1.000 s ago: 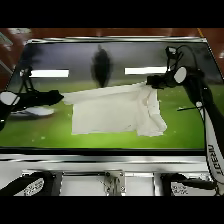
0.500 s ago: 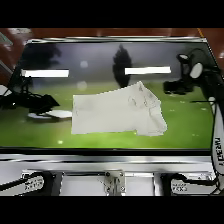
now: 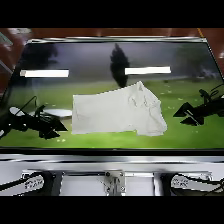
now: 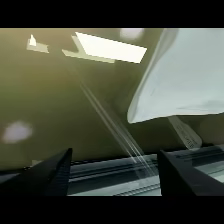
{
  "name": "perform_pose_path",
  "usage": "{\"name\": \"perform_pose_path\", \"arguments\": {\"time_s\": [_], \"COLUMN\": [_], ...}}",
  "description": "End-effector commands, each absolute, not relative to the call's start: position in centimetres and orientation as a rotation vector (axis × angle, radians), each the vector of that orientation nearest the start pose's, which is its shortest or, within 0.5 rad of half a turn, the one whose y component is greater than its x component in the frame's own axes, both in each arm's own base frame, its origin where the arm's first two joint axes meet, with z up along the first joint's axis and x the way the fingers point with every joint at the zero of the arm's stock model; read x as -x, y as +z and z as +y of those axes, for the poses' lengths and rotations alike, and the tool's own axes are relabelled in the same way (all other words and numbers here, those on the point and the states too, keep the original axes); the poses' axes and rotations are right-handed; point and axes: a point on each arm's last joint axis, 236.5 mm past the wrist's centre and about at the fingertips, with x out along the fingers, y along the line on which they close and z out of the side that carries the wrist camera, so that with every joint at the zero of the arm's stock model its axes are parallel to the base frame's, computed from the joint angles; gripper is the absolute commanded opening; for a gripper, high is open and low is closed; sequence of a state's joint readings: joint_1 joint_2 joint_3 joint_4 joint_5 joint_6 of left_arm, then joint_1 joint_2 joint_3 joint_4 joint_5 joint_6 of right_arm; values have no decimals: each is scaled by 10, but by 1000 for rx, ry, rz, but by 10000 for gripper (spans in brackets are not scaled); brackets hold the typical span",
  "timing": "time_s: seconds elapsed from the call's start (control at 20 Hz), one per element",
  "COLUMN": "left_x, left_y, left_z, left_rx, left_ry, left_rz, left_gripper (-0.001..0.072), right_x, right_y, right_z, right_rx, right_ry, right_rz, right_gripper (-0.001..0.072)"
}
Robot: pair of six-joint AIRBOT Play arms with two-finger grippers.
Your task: Fold the shirts.
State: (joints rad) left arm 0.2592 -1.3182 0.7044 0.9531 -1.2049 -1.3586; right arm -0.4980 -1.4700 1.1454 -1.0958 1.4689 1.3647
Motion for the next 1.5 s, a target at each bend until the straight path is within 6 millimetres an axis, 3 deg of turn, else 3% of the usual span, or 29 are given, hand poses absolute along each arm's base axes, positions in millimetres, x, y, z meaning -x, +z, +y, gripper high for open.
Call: {"name": "perform_pose_path", "arguments": {"time_s": [0.0, 0.15, 0.4, 0.45, 0.55, 0.65, 0.7, 0.85, 0.95, 1.1, 1.35, 1.4, 1.45], "left_x": [-265, -278, -300, -299, -297, -294, -292, -293, -295, -296, -307, -311, -313], "left_y": [-112, -117, -119, -120, -121, -119, -117, -108, -102, -97, -90, -86, -83], "left_z": [-85, -99, -125, -130, -134, -137, -138, -139, -139, -139, -139, -139, -140], "left_rx": [765, 741, 846, 856, 848, 823, 808, 797, 791, 789, 779, 777, 775], "left_ry": [-202, -203, -201, -206, -216, -252, -276, -296, -303, -310, -320, -325, -335], "left_rz": [1577, 1531, 1473, 1480, 1491, 1495, 1495, 1477, 1458, 1448, 1419, 1410, 1407], "left_gripper": [609, 604, 585, 516, 187, 61, 38, 38, 38, 38, 38, 38, 38], "right_x": [-316, -320, -320, -320, -316, -309, -310, -330, -333, -318, -293, -288, -288], "right_y": [-44, -46, -46, -46, -49, -56, -59, -64, -68, -80, -104, -109, -111], "right_z": [-43, -46, -46, -46, -48, -46, -42, -25, -13, 6, 5, 7, 7], "right_rx": [-797, -792, -791, -791, -759, -649, -589, -488, -457, -429, -290, -273, -252], "right_ry": [135, 122, 123, 123, 112, 122, 141, 170, 195, 276, 278, 285, 282], "right_rz": [1545, 1528, 1530, 1530, 1549, 1598, 1604, 1557, 1566, 1660, 1785, 1802, 1803], "right_gripper": [629, 629, 629, 629, 629, 633, 633, 633, 633, 633, 632, 546, 272]}}
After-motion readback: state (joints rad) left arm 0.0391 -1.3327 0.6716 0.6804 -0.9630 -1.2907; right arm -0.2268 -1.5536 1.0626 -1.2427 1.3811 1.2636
